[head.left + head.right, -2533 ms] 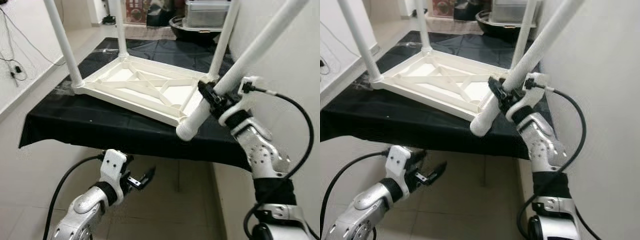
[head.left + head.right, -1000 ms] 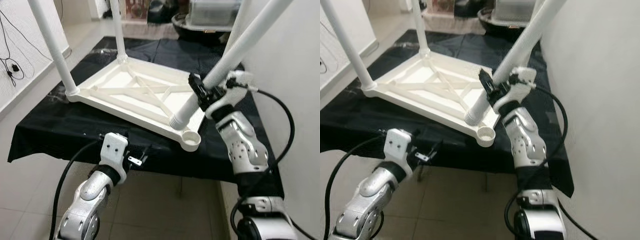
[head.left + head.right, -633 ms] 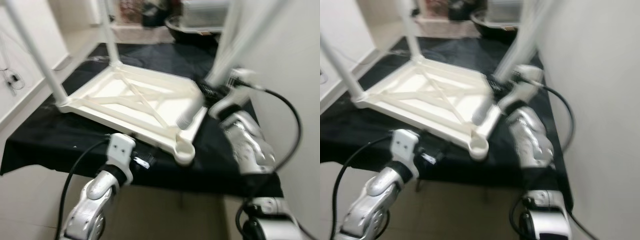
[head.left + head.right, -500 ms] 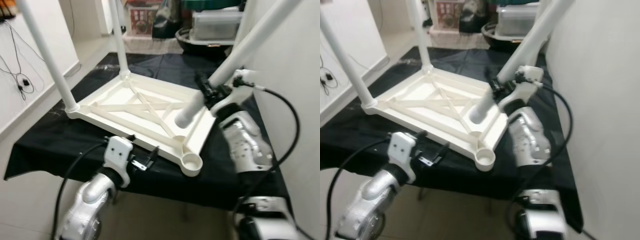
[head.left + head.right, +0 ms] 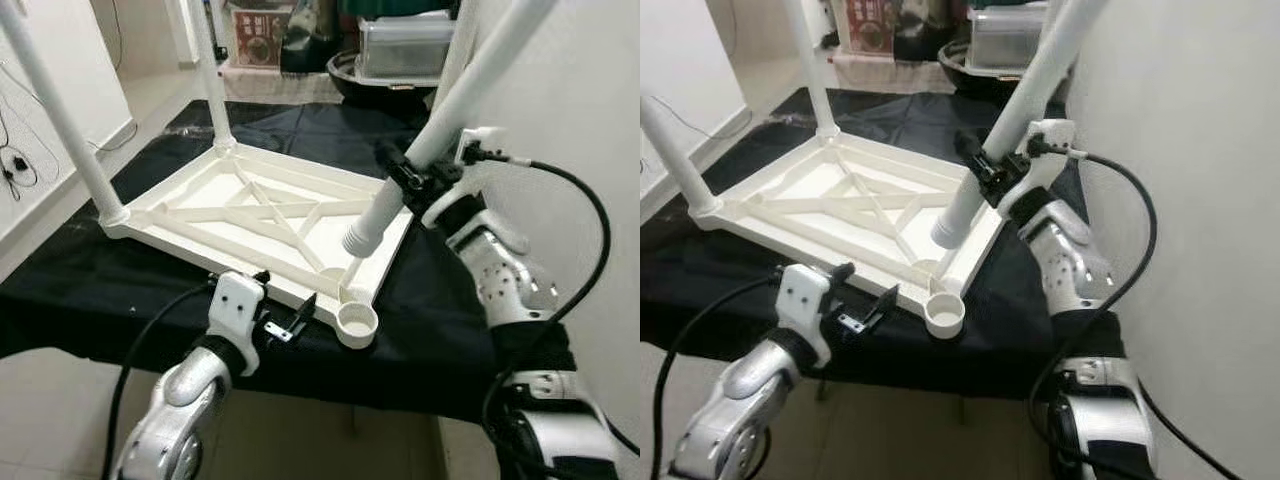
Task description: Building children table
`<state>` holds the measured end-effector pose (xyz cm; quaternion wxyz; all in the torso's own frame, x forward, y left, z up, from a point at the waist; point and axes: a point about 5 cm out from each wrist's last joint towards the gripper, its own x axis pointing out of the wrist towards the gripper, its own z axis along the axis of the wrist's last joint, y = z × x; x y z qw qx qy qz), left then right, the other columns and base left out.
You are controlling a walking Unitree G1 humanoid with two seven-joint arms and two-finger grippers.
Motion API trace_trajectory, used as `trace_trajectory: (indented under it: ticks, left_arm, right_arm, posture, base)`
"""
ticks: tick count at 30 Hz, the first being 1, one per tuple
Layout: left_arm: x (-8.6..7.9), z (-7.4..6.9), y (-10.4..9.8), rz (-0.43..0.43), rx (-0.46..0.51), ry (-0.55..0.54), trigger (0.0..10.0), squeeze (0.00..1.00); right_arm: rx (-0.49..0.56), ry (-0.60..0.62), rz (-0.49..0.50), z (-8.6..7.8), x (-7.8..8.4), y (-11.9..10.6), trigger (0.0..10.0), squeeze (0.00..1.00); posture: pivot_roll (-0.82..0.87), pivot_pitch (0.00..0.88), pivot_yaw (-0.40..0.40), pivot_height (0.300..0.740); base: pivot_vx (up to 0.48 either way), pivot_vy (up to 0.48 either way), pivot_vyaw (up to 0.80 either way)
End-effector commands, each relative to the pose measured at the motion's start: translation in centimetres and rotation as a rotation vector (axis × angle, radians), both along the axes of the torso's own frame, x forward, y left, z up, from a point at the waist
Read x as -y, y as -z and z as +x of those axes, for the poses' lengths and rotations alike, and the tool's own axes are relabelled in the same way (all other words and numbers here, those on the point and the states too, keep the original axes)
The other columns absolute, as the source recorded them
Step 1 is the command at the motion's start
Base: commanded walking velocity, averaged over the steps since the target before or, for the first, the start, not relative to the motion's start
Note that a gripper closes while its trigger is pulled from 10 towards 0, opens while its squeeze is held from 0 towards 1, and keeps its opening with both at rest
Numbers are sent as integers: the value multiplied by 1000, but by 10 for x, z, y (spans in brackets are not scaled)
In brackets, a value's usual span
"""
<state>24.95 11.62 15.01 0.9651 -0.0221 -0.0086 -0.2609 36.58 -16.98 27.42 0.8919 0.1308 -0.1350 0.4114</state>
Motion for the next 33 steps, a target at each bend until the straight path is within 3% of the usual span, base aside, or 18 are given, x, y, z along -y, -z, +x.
trace_trajectory:
  ticks: [1,6,11,15,24,33]
  left_arm:
    - [4,-8,-4,-34,-16,63,10000,0]
    - [3,-17,-4,-8,-17,80,10000,0]
    - [-5,-36,-1,-10,-65,46,10000,0]
    - [-3,-41,-3,-17,-71,51,10000,0]
    - [-2,-49,-7,-27,-88,60,10000,0]
    - [-1,-53,-8,-28,-101,67,10000,0]
  right_arm:
    - [13,-126,-16,-2,-7,-4,10000,0]
    - [20,-190,-33,-3,-6,-7,10000,0]
    - [57,-468,-115,-16,-19,1,10000,0]
    - [54,-540,-145,-16,-27,7,10000,0]
    - [74,-584,-199,-12,-25,7,10000,0]
    - [90,-607,-264,-10,-10,3,10000,0]
  posture:
    - [98,147,-18,740]
    - [103,163,-14,740]
    - [130,235,-16,740]
    - [138,252,-14,740]
    - [145,283,-13,740]
    - [143,282,-14,740]
  base:
    - [0,0,0]
    - [0,0,0]
    - [0,0,0]
    - [0,0,0]
    - [0,0,0]
    - [0,0,0]
